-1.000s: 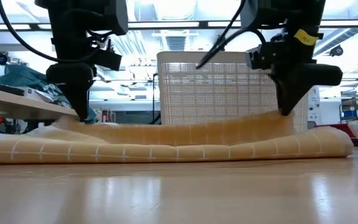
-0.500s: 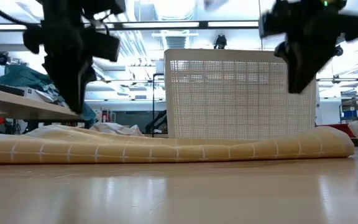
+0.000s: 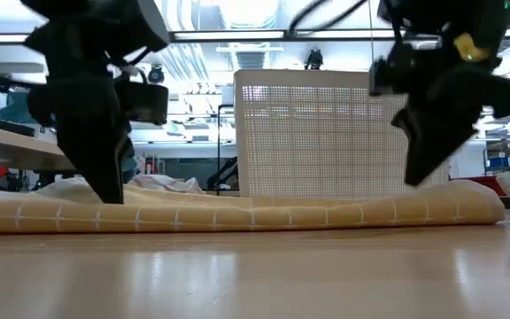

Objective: Fold towel
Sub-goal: Fold the yellow towel

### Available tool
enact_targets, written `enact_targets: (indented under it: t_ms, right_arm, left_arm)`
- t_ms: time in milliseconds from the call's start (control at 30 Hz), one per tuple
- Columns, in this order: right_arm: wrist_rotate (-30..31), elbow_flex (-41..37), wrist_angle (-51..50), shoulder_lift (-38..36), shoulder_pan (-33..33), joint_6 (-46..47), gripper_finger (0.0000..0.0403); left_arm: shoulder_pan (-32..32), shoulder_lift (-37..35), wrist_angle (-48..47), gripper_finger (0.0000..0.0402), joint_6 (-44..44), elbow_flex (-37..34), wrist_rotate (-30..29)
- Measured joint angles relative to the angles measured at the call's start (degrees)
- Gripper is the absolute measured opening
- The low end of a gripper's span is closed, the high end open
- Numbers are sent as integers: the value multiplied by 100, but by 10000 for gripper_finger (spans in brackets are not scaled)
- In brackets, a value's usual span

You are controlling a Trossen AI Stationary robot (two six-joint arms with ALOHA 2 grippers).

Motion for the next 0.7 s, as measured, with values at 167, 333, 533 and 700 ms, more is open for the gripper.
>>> enact_targets:
  t_ms: [167,333,533,700]
  right_arm:
    - [-1178,55,-29,539,26,13,11]
    - [-2070,220,40,849,154,40,3]
    - [-2050,598,-416,645,185,-294,2]
    - [-1191,1147,-1691,173,177,-371,1]
  left_arm:
    - [-4,139,741,75,-106,-266,459]
    - [-143,161,752,75,-165,-336,1365]
    - [-270,45,413,75,-213,-338,1123]
    - [-278,-107,-397,75,-511,-341,939]
